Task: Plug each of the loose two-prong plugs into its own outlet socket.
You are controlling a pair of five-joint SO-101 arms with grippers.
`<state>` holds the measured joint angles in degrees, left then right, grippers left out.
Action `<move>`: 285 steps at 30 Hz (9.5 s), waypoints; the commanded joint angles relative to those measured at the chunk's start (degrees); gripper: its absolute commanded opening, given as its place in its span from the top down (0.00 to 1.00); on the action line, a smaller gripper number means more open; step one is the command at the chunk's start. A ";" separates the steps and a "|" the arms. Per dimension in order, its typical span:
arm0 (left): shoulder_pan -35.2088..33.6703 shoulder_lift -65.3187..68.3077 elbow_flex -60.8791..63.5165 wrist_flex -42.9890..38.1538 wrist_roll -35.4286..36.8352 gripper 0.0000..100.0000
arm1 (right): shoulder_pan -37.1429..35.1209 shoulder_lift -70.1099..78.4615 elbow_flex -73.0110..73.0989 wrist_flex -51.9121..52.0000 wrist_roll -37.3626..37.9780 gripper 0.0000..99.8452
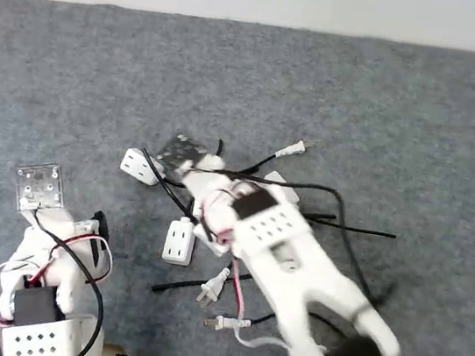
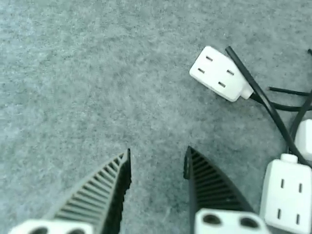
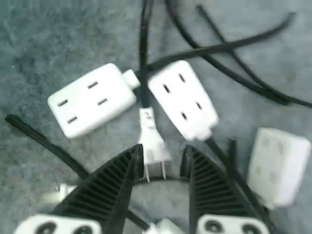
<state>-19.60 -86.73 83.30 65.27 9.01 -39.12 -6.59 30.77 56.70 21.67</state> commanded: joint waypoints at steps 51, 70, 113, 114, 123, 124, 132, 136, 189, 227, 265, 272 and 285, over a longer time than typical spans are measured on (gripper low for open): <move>-0.18 52.75 -15.96 -26.11 0.62 0.83 | -0.66 9.80 -0.70 -9.36 3.43 0.85; -0.18 52.75 -15.96 -26.11 0.62 0.83 | -0.57 21.49 -14.42 1.01 2.99 0.96; 9.93 60.31 -21.58 -24.44 -2.90 0.83 | -2.42 -24.92 13.19 -7.34 -13.45 0.99; 11.16 63.47 -23.60 -23.30 -5.10 0.83 | -3.30 -27.56 15.03 -7.96 -13.45 0.99; 15.91 77.19 -34.59 -12.84 -18.29 0.92 | -4.70 -41.89 24.09 -11.12 -11.78 0.99; 16.35 77.19 -34.51 -12.57 -18.46 0.93 | -4.70 -41.98 24.09 -11.12 -11.87 0.99; 20.66 77.19 -33.71 -9.32 -31.65 0.96 | -4.62 -41.36 24.09 -11.30 -11.69 0.99; 21.10 77.19 -33.10 -9.14 -34.02 0.96 | -4.62 -38.20 24.18 -13.85 -11.87 0.99; 28.40 26.73 -3.56 -16.88 8.70 0.76 | 4.70 -24.40 20.66 -24.57 -33.41 0.99; 36.57 79.74 -37.58 -13.63 13.27 0.98 | 12.79 -32.75 20.57 -20.26 -30.68 0.99; 23.82 71.21 -38.02 -10.81 -1.76 0.93 | 2.33 -47.16 28.92 -16.13 -14.95 0.99; 22.42 84.66 -46.11 -3.60 -14.15 0.99 | 1.89 -53.14 31.21 -14.29 -12.22 0.99; 30.15 85.27 -42.15 0.26 -31.74 0.99 | -2.33 -54.99 31.30 -11.82 -15.21 0.99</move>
<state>8.35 -1.45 41.45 65.10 -21.58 -40.09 -60.40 63.03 44.04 7.87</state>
